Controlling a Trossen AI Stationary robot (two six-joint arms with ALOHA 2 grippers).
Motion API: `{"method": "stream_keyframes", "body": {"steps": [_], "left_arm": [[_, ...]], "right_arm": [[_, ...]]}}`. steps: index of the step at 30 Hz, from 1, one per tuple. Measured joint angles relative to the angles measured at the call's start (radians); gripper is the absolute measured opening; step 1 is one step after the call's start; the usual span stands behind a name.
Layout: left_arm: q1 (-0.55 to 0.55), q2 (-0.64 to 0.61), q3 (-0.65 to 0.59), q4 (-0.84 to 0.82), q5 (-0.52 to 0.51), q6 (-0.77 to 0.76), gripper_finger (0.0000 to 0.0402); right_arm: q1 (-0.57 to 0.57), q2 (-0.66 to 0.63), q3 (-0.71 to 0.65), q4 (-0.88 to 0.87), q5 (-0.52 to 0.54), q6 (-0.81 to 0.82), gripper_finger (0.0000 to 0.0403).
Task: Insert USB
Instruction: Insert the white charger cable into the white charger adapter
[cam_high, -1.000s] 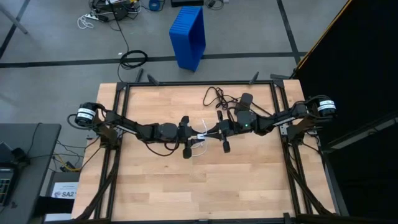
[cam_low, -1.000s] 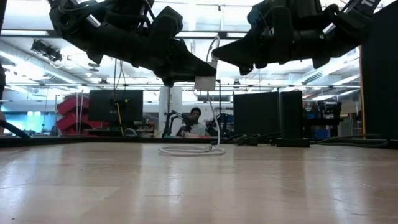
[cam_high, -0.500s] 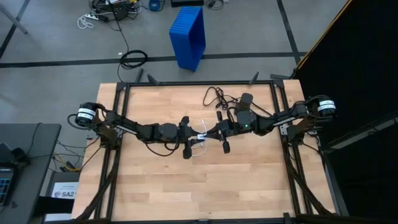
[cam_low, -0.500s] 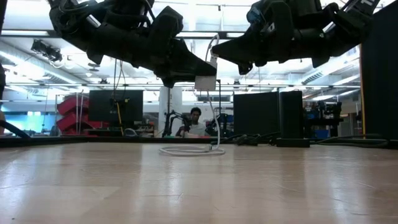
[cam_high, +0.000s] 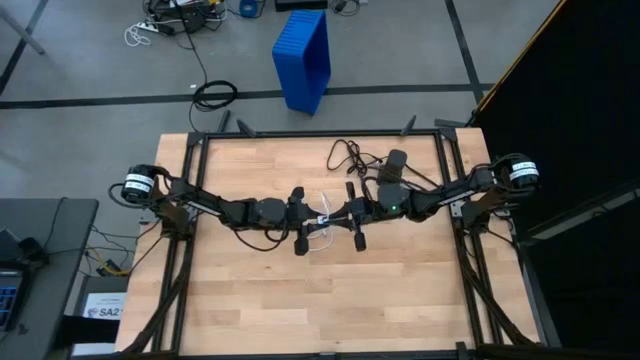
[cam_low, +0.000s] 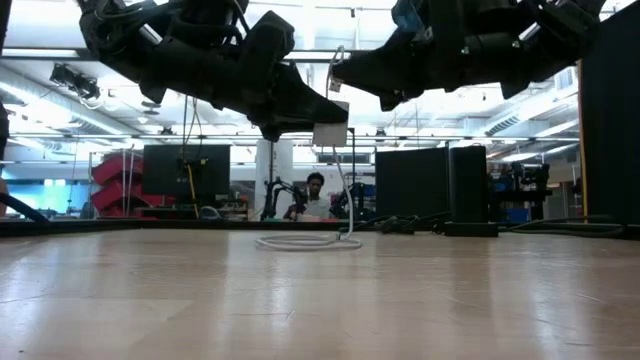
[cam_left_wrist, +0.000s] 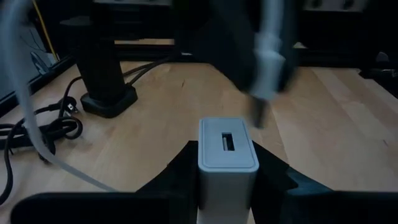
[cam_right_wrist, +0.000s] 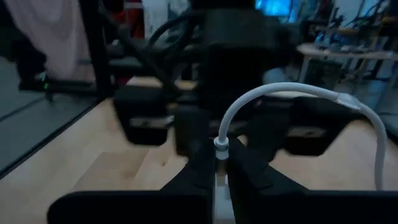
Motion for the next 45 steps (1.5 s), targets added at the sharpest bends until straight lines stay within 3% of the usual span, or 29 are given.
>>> {"method": "stream_keyframes", "body": {"steps": [14,34,45], "left_arm": [[0.0,0.0,0.0,-0.041,0.0,0.0,0.0075],[0.0,0.0,-0.001,-0.091,0.019,-0.01,0.0075],[0.0,0.0,0.0,-0.121,0.019,-0.029,0.0075]], "right_arm": [[-0.005,0.023,0.006,-0.045,0.027,-0.015,0.0],[-0.024,0.023,0.005,-0.106,-0.028,-0.075,0.0],[-0.024,0.023,0.077,-0.27,-0.034,-0.074,0.0]]}}
